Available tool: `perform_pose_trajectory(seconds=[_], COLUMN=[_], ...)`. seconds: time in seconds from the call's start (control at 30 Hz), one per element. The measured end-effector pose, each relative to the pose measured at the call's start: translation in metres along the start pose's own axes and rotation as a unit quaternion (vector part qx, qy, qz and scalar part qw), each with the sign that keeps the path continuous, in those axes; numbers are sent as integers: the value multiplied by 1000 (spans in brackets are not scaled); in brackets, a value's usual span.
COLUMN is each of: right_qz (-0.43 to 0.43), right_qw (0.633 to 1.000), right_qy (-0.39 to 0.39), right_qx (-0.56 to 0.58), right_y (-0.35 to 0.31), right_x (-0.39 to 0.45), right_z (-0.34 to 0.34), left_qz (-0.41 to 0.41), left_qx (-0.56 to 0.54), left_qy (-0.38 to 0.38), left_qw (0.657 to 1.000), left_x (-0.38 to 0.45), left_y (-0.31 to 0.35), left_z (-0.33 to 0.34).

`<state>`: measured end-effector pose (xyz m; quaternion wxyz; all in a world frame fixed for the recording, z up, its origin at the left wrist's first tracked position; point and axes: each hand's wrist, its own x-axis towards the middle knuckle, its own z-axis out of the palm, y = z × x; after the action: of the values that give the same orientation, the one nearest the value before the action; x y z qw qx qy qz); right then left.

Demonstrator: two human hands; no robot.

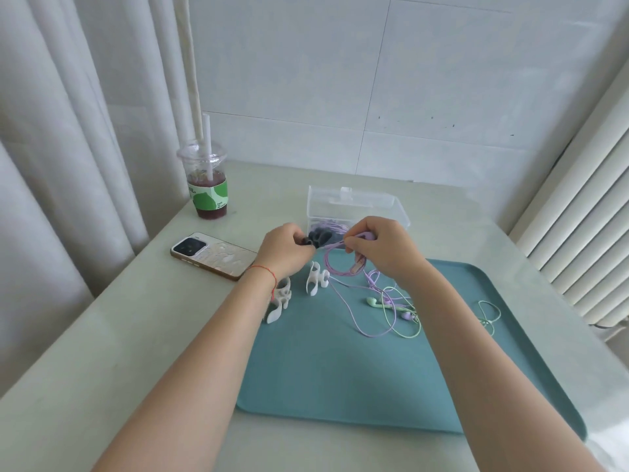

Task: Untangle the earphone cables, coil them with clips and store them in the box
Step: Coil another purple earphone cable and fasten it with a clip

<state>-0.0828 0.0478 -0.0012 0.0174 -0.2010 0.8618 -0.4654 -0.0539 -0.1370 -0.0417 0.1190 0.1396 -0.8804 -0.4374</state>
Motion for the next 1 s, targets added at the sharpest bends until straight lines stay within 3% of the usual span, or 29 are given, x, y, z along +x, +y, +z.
perform_pose_trajectory(seconds=[0.03,0.1,0.17,0.53,0.7,0.87,1.0], right_qz=[-2,-9,-15,-27,-28,-45,-69], right_qw=[1000,995,986,967,979,992,997], right_qy=[-2,-11,-30,-34,-28,-41,-1], right_qx=[29,98,162,251,200,113,21], right_y=[-1,-3,-4,20,27,22,13], right_x=[0,-1,-2,-4,-1,-4,-5], right_z=[-2,-11,-22,-81,-87,-86,-82], left_qz=[-23,-49,-37,32,-39,-24,17], left_qx=[-116,-323,-386,-303,-334,-166,-62], left_qy=[-20,-85,-130,-199,-213,-178,-184], left_qw=[993,941,912,931,917,970,981], left_x=[-3,-10,-16,-9,-7,-15,-17], left_y=[6,20,35,88,93,103,108], left_z=[-2,-6,-9,25,42,45,44])
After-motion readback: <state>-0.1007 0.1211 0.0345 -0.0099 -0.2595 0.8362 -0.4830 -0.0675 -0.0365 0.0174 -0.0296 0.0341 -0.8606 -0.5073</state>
